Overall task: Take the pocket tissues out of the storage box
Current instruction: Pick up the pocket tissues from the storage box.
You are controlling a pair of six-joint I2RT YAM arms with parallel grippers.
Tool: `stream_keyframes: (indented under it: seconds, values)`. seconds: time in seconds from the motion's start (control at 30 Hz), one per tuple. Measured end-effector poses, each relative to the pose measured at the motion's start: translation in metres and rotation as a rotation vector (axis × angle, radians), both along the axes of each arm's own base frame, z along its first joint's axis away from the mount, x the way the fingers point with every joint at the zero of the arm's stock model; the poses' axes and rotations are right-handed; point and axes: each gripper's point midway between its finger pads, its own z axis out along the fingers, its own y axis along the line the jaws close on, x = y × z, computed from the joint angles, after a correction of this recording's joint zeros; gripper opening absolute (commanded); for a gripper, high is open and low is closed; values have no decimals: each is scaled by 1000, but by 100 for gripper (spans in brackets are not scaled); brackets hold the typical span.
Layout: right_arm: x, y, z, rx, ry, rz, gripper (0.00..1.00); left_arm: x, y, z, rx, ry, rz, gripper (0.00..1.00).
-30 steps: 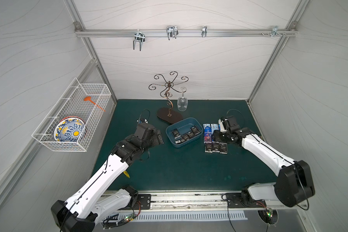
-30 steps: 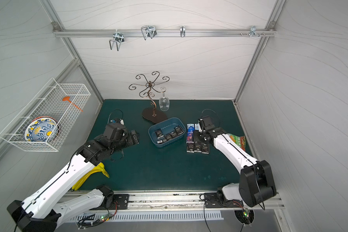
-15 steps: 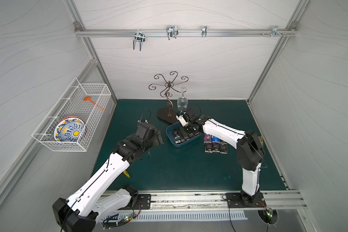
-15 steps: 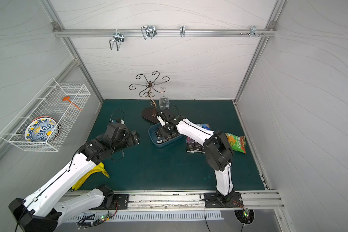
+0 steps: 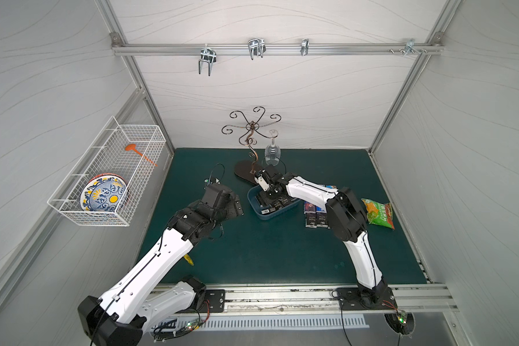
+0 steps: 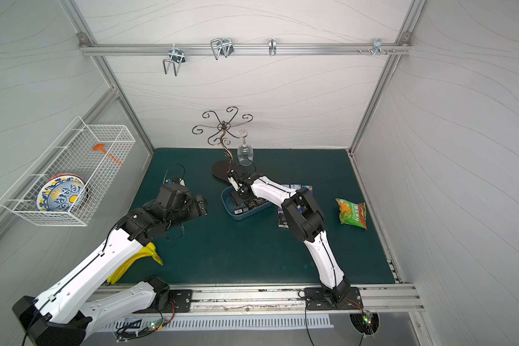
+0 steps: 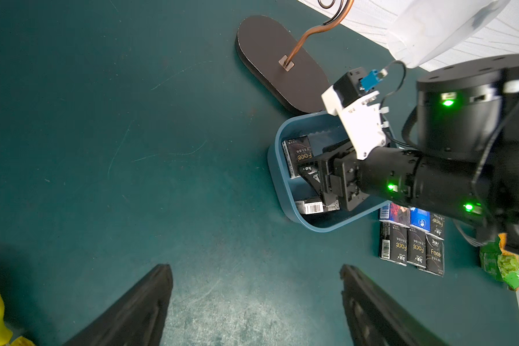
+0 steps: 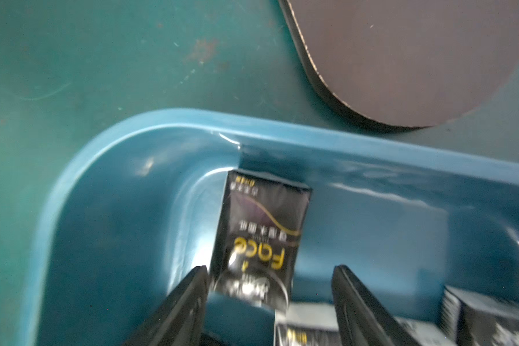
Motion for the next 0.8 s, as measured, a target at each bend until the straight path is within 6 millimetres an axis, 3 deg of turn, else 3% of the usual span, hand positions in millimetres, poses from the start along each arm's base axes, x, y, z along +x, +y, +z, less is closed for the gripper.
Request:
stream_keyframes:
  seconds: [0.13,0.27,0.53,0.67,0.8]
  values:
    - [-1,3,-11,-1,21,6,59,0,0,0,1,-1,2,92]
    - [-1,6,-11,8,27,12,42,0,0,0,2,-1,2,92]
    - [-3,8,-9,27,28,12,35,0,0,0,2,-2,3,92]
    - [-11,1,3,23,14,7,34,0,0,0,1,-2,2,92]
    - [-19,-12,39,50,-34,-17,34,0,0,0,2,-2,2,92]
